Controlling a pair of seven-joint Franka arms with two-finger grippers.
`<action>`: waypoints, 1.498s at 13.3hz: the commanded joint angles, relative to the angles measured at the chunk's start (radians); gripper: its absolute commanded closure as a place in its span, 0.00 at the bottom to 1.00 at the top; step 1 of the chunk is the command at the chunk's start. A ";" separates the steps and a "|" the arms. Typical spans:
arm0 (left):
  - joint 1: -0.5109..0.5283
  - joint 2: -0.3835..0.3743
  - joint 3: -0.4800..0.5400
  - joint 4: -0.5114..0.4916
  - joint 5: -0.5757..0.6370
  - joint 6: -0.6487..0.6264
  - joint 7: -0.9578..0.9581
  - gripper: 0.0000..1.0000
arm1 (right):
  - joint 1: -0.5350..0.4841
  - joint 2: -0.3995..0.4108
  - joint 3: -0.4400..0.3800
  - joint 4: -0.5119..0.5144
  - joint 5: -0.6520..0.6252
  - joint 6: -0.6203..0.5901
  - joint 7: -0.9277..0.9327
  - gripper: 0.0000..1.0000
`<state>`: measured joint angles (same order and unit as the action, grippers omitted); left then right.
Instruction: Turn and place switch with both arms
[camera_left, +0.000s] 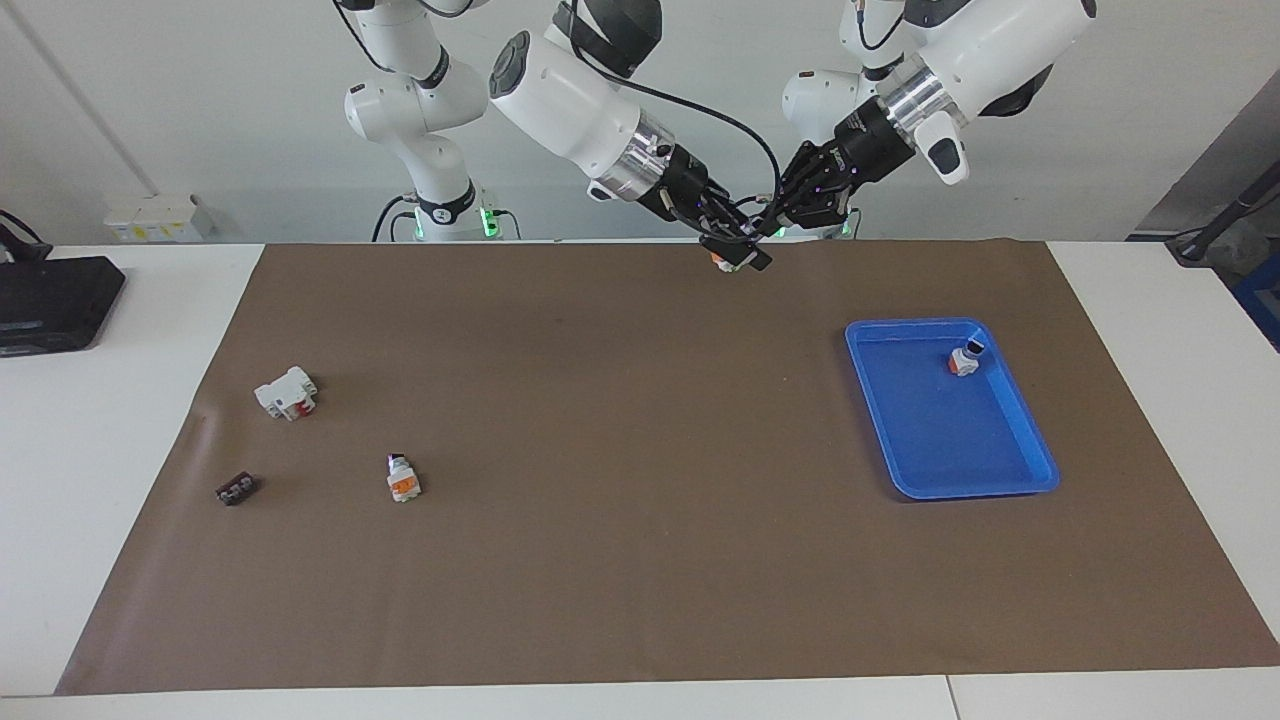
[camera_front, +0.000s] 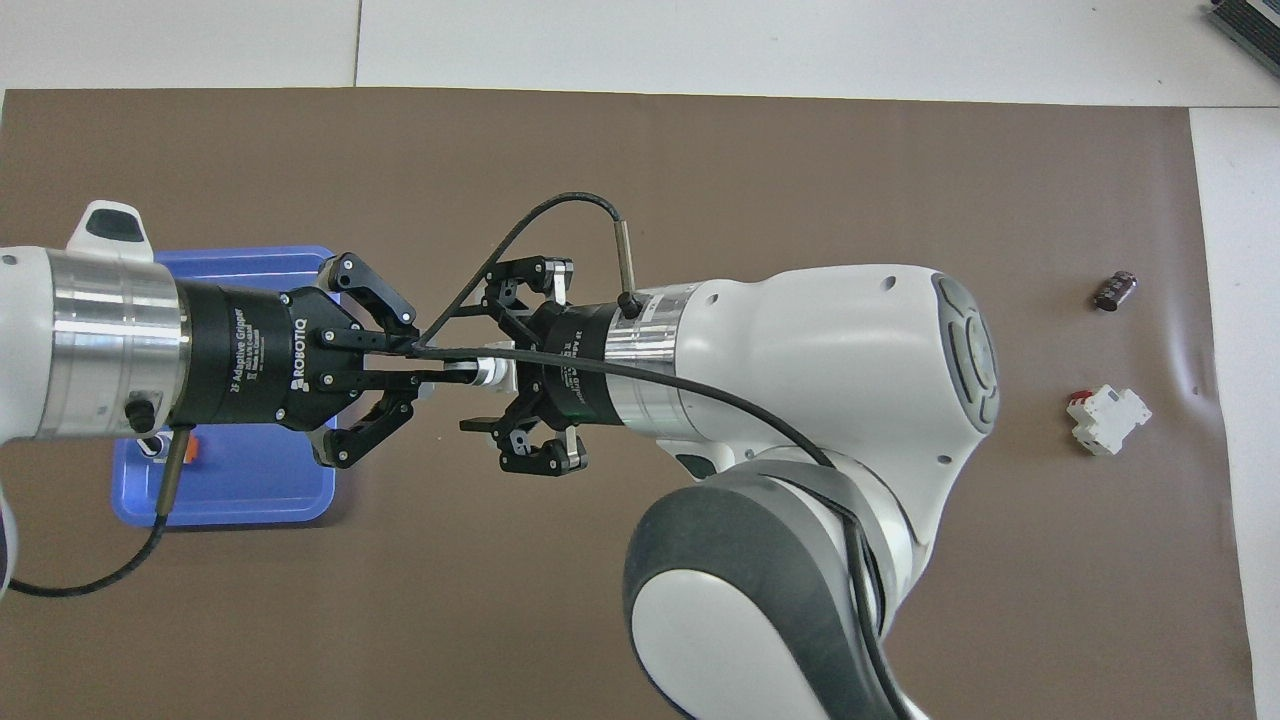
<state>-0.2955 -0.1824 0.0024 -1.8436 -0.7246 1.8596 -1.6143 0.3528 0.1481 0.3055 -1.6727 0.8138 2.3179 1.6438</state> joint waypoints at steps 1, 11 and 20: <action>-0.014 -0.015 0.005 -0.023 0.007 0.027 -0.019 1.00 | -0.005 -0.004 0.001 0.001 0.004 0.005 -0.001 0.07; 0.001 -0.015 0.005 -0.034 0.204 0.058 -0.004 1.00 | -0.110 -0.103 -0.005 -0.007 -0.223 -0.268 -0.201 0.01; 0.212 -0.087 0.008 -0.167 0.528 0.018 0.490 1.00 | -0.412 -0.145 -0.003 -0.018 -0.709 -0.499 -1.107 0.01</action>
<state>-0.1500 -0.2000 0.0170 -1.9228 -0.2256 1.8758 -1.2791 0.0092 0.0142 0.2883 -1.6729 0.1820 1.8180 0.7312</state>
